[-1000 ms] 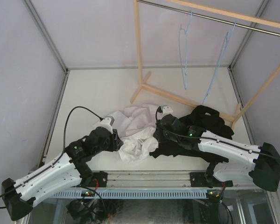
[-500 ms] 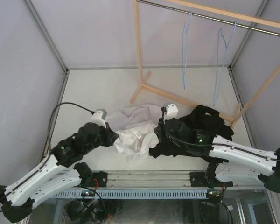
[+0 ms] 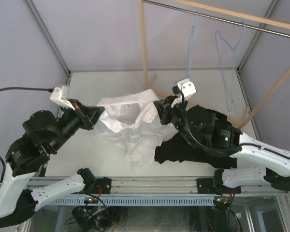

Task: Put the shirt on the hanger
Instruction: Adjust the shirt at the center of the board.

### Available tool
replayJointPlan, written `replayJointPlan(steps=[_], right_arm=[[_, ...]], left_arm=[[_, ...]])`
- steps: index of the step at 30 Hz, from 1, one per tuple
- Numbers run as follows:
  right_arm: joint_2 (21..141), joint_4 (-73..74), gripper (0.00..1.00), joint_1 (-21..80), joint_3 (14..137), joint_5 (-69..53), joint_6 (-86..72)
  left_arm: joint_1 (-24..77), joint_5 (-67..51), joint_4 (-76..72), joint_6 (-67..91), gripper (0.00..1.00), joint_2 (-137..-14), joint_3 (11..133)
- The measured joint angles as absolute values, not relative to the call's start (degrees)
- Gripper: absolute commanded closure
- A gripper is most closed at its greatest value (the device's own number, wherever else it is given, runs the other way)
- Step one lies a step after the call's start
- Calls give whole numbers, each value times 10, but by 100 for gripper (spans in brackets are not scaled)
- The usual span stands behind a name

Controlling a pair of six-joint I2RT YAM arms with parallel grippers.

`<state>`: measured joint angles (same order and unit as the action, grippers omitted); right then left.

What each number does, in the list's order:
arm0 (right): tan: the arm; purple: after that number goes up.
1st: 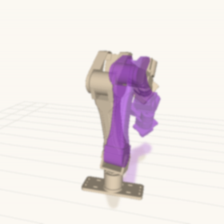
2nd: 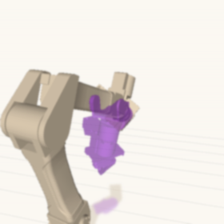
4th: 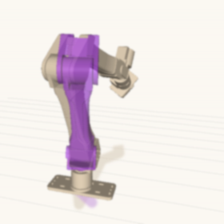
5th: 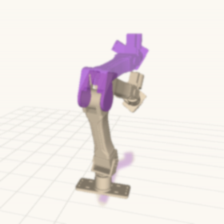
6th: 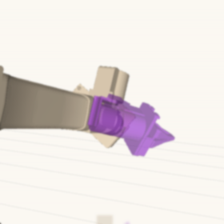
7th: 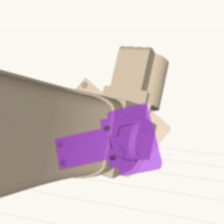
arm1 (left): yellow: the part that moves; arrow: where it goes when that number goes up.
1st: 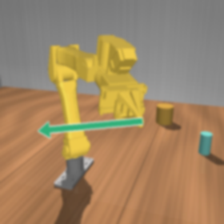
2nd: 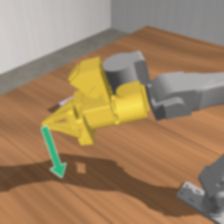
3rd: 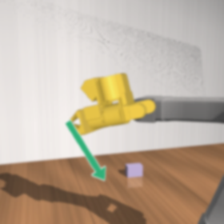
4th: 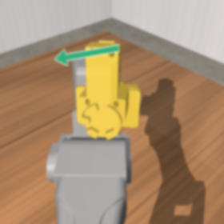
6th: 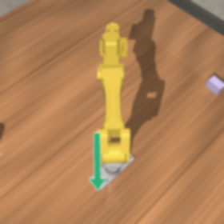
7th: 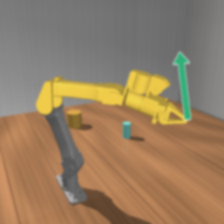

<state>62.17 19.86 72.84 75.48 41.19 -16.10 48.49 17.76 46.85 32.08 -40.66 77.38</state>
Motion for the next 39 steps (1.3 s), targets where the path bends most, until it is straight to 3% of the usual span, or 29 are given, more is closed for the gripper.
replayJointPlan(steps=[15, 24, 31, 39], right_arm=[[799, 251, 100, 715, 1143, 372, 50], [895, 284, 100, 681, 1315, 327, 93], [945, 303, 100, 636, 1386, 279, 87], [937, 306, 100, 654, 1400, 254, 80]], left_arm=[[489, 270, 490, 164, 100, -548, 1092], [490, 324, 446, 76, 100, -574, 1127], [490, 348, 423, 12, 100, -615, 1192], [490, 318, 434, -1, 100, -630, 1249]])
